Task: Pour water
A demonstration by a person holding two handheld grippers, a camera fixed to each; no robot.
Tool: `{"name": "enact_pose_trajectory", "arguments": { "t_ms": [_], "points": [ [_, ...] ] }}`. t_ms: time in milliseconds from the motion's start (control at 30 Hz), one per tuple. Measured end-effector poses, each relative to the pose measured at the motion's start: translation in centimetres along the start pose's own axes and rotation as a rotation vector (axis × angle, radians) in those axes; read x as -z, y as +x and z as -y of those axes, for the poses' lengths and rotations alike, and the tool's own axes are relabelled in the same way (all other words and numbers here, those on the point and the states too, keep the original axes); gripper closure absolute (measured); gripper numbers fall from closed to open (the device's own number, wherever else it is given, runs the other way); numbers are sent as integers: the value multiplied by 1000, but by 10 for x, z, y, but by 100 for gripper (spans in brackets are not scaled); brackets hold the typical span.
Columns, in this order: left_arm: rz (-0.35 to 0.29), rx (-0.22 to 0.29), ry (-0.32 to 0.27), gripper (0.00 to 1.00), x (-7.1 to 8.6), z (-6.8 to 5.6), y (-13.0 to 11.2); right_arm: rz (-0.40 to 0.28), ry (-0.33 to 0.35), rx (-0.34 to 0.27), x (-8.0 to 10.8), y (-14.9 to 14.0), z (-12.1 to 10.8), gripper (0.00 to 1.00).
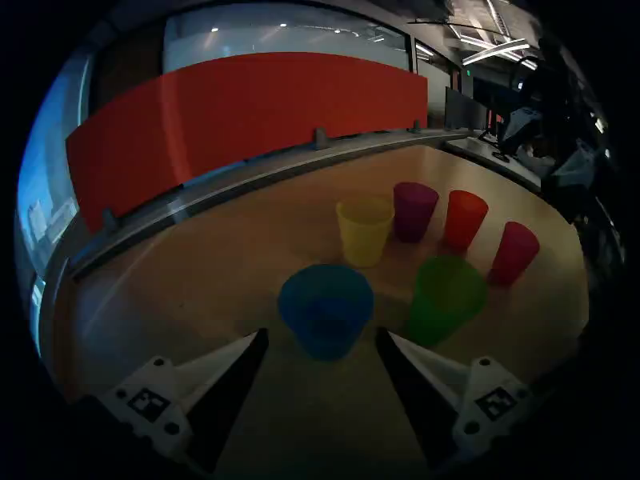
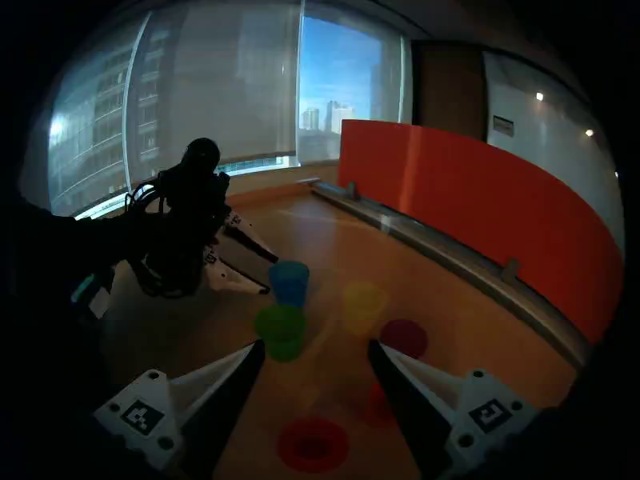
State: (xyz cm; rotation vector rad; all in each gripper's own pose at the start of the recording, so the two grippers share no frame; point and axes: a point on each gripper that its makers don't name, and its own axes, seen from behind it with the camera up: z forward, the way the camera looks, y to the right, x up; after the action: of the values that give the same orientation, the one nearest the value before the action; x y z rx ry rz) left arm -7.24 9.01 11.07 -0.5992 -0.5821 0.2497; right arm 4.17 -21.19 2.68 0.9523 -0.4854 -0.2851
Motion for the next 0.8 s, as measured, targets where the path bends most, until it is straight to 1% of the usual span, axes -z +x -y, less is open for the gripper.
{"name": "enact_pose_trajectory", "arguments": {
  "t_ms": [167,367,667,800],
  "points": [
    [17,-12,-3,0,-8,2,1,5,9,6,-5,0,3,1],
    [33,-22,-23,0,-17,0,5,7,15,10,-9,1,5,1],
    [50,-10,-35,0,-28,-2,8,5,18,5,-11,0,3,1],
    [52,-6,-30,0,-32,-1,9,6,17,5,-11,0,2,1]
  ]
}}
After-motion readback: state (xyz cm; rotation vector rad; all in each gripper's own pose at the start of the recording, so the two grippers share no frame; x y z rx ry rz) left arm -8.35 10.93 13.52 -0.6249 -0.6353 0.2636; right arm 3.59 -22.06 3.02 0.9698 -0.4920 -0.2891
